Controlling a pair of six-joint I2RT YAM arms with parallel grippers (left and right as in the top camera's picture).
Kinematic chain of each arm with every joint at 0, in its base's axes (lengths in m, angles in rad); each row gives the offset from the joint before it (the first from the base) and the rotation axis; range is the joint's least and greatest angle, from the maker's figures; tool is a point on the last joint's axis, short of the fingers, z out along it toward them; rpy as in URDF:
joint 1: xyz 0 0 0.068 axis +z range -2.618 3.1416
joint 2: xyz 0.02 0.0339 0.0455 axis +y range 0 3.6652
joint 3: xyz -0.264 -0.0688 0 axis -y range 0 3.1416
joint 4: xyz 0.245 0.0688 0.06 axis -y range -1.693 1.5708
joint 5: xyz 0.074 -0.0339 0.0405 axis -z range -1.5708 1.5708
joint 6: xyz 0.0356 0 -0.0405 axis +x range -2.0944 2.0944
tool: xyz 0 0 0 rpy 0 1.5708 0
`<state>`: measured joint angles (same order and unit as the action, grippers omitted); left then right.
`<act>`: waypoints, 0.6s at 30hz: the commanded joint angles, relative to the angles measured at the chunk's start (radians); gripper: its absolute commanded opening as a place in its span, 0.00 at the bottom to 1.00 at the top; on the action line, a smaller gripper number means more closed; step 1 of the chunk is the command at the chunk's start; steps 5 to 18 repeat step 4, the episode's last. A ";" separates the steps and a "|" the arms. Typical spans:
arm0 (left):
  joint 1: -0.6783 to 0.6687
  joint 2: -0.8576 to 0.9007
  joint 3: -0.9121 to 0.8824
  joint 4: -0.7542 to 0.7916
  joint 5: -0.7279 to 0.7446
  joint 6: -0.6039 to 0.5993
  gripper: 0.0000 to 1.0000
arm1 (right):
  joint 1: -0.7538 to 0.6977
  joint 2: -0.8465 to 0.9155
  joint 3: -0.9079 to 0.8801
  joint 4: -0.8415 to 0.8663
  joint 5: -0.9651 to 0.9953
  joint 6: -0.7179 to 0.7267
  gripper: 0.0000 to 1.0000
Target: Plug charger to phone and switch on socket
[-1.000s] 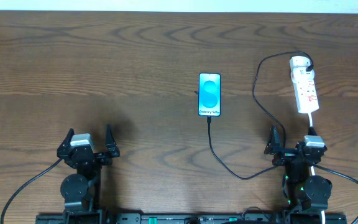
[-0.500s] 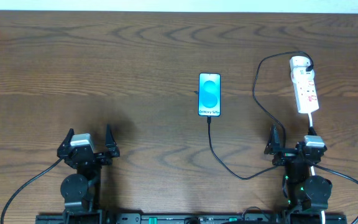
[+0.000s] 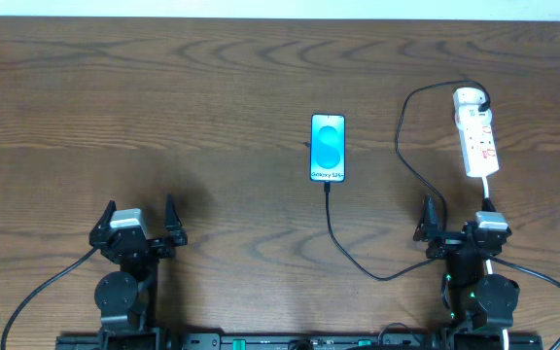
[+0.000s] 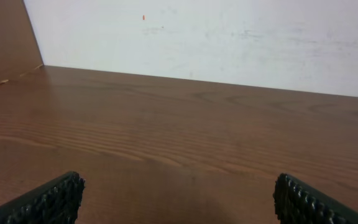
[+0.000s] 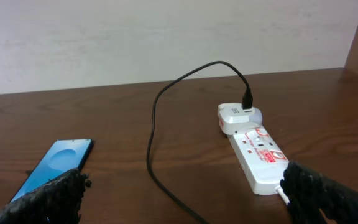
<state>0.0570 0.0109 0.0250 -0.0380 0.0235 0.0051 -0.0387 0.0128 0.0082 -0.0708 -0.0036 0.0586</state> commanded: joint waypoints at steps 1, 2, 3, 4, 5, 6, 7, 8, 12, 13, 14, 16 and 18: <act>-0.003 -0.007 -0.021 -0.034 -0.019 0.018 0.98 | 0.007 -0.008 -0.003 -0.003 -0.002 -0.014 0.99; -0.003 -0.007 -0.021 -0.034 -0.019 0.018 0.98 | 0.007 -0.008 -0.003 -0.003 -0.002 -0.014 0.99; -0.003 -0.007 -0.021 -0.034 -0.019 0.017 0.98 | 0.007 -0.008 -0.003 -0.003 -0.002 -0.014 0.99; -0.003 -0.007 -0.021 -0.034 -0.019 0.018 0.98 | 0.007 -0.008 -0.003 -0.003 -0.002 -0.014 0.99; -0.003 -0.007 -0.021 -0.034 -0.019 0.018 0.98 | 0.007 -0.008 -0.003 -0.003 -0.002 -0.014 0.99; -0.003 -0.007 -0.021 -0.034 -0.019 0.018 0.98 | 0.007 -0.008 -0.003 -0.003 -0.002 -0.014 0.99; -0.003 -0.007 -0.021 -0.034 -0.019 0.018 0.98 | 0.007 -0.008 -0.003 -0.003 -0.002 -0.014 0.99; -0.003 -0.007 -0.021 -0.034 -0.019 0.018 0.98 | 0.007 -0.008 -0.003 -0.003 -0.002 -0.014 0.99; -0.003 -0.007 -0.021 -0.034 -0.019 0.018 0.98 | 0.007 -0.008 -0.003 -0.003 -0.002 -0.014 0.99; -0.003 -0.007 -0.021 -0.034 -0.019 0.018 0.98 | 0.007 -0.008 -0.003 -0.003 -0.002 -0.014 0.99; -0.003 -0.007 -0.021 -0.034 -0.019 0.018 0.98 | 0.007 -0.008 -0.003 -0.003 -0.002 -0.014 0.99; -0.003 -0.007 -0.021 -0.034 -0.019 0.018 0.98 | 0.007 -0.008 -0.003 -0.003 -0.002 -0.014 0.99; -0.003 -0.007 -0.021 -0.034 -0.019 0.018 0.98 | 0.007 -0.008 -0.003 -0.003 -0.002 -0.014 0.99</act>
